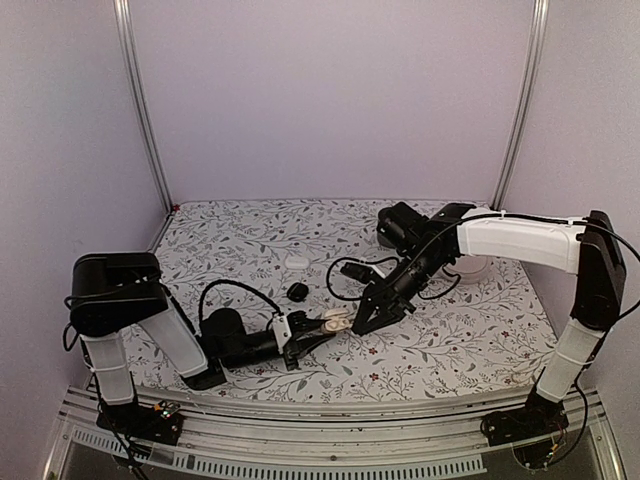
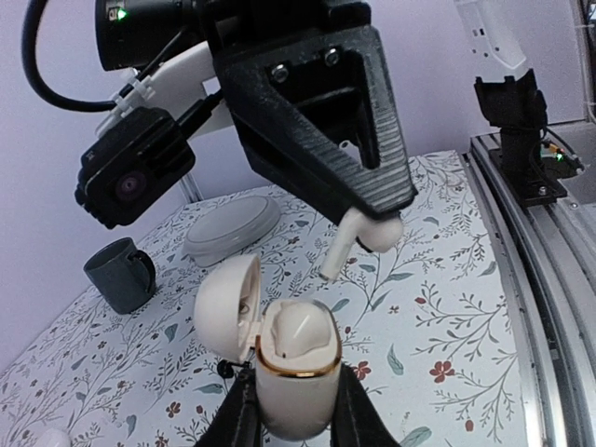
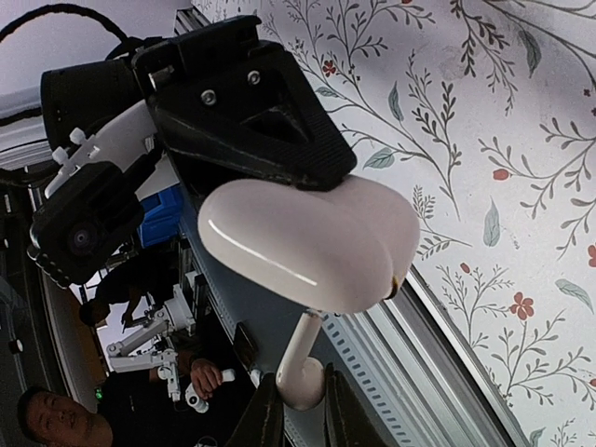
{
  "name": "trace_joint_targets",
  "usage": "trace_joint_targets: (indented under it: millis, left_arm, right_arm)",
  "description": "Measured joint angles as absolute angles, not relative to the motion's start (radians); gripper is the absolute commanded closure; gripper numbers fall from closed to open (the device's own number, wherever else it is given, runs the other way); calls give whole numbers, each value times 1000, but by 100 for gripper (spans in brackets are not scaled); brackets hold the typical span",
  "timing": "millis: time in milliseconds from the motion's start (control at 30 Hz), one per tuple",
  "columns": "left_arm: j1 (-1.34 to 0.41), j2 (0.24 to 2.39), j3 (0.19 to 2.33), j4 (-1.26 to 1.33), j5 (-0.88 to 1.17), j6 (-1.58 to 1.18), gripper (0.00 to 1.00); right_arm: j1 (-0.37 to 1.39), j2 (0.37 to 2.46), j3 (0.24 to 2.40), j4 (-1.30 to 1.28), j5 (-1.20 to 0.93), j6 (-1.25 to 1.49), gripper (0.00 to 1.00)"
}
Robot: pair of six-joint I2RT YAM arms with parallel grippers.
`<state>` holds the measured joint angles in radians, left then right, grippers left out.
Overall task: Insert the wireless bluetooth earbuds into the charging case
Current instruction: Insert the right earbud into the right side groove of the charging case.
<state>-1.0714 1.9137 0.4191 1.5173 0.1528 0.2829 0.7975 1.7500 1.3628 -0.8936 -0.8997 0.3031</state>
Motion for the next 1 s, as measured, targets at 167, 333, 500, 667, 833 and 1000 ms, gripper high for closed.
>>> trace_joint_targets:
  millis: [167,333,500,667,833,1000]
  left_arm:
    - [-1080,1913,419,1518,152,287,100]
    - [-1085,1909,419,1518,153,290,100]
    - [-1092,1909,419,1518,152,296,100]
    - [-1098,1909,419,1518,152,300,100]
    - [-1100,1905,419,1518,152,303,100]
    - [-1101,1898,419,1518,152,305,100]
  right_arm:
    - [776,1750,1346,-885,-914,321,83]
    - [770,1750,1336,-870,-927,334,84]
    - [770,1750,1334,-868,-936,342,84]
    - [770,1750,1334,-867,-940,348,84]
    - [769,1750,1334,-867,-949,355,84]
    - [769,1750,1334,-867,-954,359,83]
